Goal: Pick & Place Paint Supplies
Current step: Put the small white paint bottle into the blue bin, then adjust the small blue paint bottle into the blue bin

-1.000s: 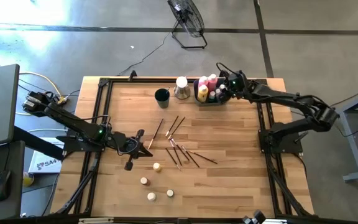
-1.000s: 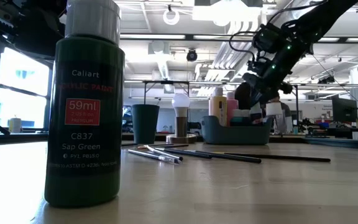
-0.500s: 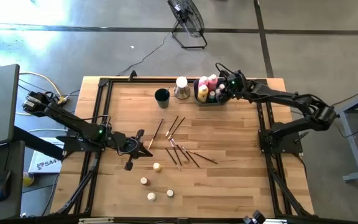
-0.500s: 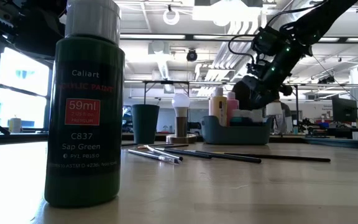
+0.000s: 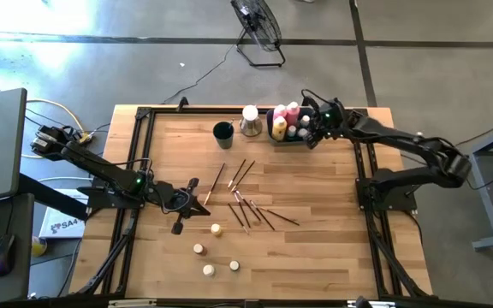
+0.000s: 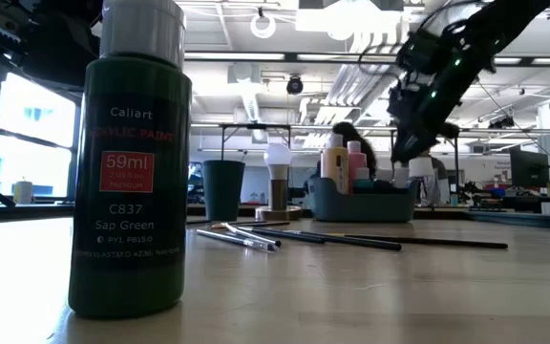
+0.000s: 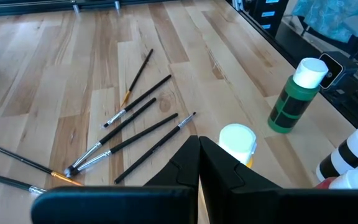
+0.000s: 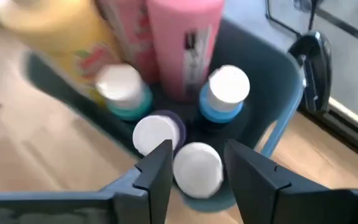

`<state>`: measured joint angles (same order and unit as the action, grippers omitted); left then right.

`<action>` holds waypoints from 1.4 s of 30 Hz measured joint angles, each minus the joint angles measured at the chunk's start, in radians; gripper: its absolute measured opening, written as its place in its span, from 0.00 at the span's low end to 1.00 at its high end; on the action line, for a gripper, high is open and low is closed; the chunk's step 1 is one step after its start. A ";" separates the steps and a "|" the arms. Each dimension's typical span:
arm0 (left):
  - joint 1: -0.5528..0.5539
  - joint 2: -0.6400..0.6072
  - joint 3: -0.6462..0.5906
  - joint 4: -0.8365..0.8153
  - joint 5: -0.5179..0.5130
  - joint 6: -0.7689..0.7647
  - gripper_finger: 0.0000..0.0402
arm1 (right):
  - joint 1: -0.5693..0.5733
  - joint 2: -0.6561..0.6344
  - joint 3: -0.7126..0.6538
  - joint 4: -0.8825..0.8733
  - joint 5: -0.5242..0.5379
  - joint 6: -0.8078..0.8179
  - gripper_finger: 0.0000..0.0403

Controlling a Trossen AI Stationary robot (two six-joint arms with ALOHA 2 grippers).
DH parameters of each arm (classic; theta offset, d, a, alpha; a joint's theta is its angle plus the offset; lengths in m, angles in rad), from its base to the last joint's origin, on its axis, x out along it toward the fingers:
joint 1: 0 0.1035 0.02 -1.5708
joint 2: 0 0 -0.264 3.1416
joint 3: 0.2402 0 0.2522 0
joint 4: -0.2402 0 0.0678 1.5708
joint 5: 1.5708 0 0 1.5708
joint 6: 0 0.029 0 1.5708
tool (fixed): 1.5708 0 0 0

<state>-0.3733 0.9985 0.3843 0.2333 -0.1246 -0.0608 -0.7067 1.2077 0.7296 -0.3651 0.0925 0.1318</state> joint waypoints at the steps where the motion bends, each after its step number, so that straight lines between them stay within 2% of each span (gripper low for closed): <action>1: 0.000 0.000 0.000 0.000 0.000 0.000 0.01 | 0.000 -0.025 0.001 -0.016 -0.001 0.000 0.34; 7: 0.000 0.000 0.000 0.001 0.000 0.000 0.01 | 0.001 -0.178 0.001 -0.040 0.002 -0.001 0.31; 16: 0.000 0.000 0.000 0.002 0.000 0.000 0.01 | 0.053 -0.367 0.004 0.038 -0.100 0.059 0.29; 22: 0.000 0.000 0.000 0.002 0.000 0.000 0.01 | 0.128 -0.402 0.004 0.026 -0.229 0.177 0.29; 29: 0.000 0.000 0.000 0.002 0.000 0.000 0.01 | 0.314 -0.365 0.003 0.126 -0.310 0.210 0.29; 31: 0.000 0.000 0.000 0.002 0.000 0.000 0.01 | 0.385 -0.343 0.003 0.211 -0.299 0.198 0.29; 37: 0.000 0.000 0.000 0.002 0.000 0.000 0.01 | 0.564 -0.243 0.004 0.475 -0.149 0.110 0.25; 42: 0.000 0.000 0.000 0.002 0.000 0.000 0.01 | 0.633 -0.138 0.004 0.522 -0.003 0.048 0.16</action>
<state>-0.3733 0.9985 0.3844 0.2356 -0.1246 -0.0608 -0.0738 1.0695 0.7334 0.1570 0.0899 0.1795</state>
